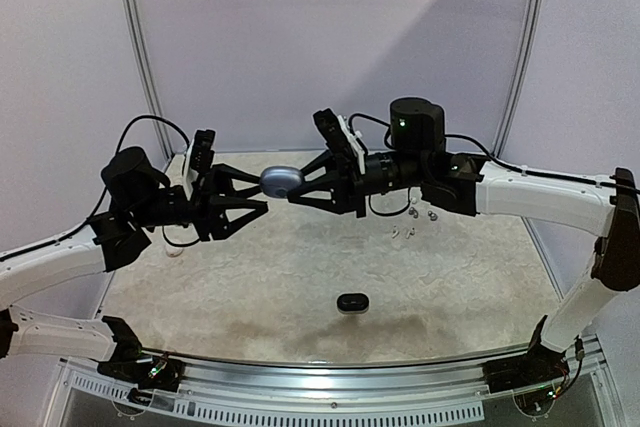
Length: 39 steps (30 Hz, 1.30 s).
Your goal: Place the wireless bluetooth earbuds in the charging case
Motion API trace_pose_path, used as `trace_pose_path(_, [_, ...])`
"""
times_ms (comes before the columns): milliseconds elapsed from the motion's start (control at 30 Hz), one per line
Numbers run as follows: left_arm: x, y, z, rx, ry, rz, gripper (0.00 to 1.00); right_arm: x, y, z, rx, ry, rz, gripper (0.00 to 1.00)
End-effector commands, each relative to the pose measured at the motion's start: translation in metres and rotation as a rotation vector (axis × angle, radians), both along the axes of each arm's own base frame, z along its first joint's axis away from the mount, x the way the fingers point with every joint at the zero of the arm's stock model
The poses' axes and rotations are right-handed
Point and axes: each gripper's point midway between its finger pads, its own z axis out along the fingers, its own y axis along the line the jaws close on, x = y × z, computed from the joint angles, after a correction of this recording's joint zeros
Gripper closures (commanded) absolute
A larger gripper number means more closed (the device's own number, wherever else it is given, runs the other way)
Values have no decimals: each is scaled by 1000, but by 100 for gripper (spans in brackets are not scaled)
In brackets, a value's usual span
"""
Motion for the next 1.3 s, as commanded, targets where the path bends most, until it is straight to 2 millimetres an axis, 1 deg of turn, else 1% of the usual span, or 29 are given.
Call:
trace_pose_path(0, [-3,-5,0,-15,-6,-2,48,-4,7,10,28,-21,28,100])
trace_pose_path(133, [-4,-8,4,-19,-28,-1,52,-2,9,7,15,-10,20,100])
trace_pose_path(200, [-5,-10,3,-17,-26,-8,58,-3,9,6,14,-9,22,100])
trace_pose_path(300, [-6,-11,2,-15,-27,-10,70,-2,9,6,14,-9,21,100])
trace_pose_path(367, [-5,-12,3,-16,-29,-6,81,-2,8,7,15,-11,20,100])
trace_pose_path(400, [-5,-12,3,-15,-27,-5,84,-3,8,7,14,-11,20,100])
trace_pose_path(500, [-5,-12,5,-18,-31,-3,85,-2,8,6,7,-10,15,100])
trace_pose_path(533, [-5,-12,5,-18,-31,-4,83,-2,9,4,4,-9,14,100])
trace_pose_path(600, [-5,-13,6,-18,-30,-7,75,-1,9,3,-1,-8,12,100])
trace_pose_path(667, [-5,-14,7,-17,-29,-12,68,-1,9,2,-1,-12,12,100])
trace_pose_path(800, [-5,-17,7,-19,-24,-18,64,-1,9,4,3,-22,10,100])
trace_pose_path(867, [-6,-18,7,-20,-26,-22,67,0,9,4,1,-25,9,100])
trace_pose_path(967, [-5,-19,8,-19,-24,-21,73,1,9,3,-7,-25,4,100])
trace_pose_path(1133, [-4,-20,9,-17,-20,-18,73,4,9,-4,-31,-26,-8,100])
trace_pose_path(1267, [-4,-20,10,-15,-23,-22,81,4,10,-7,-37,-29,-10,100])
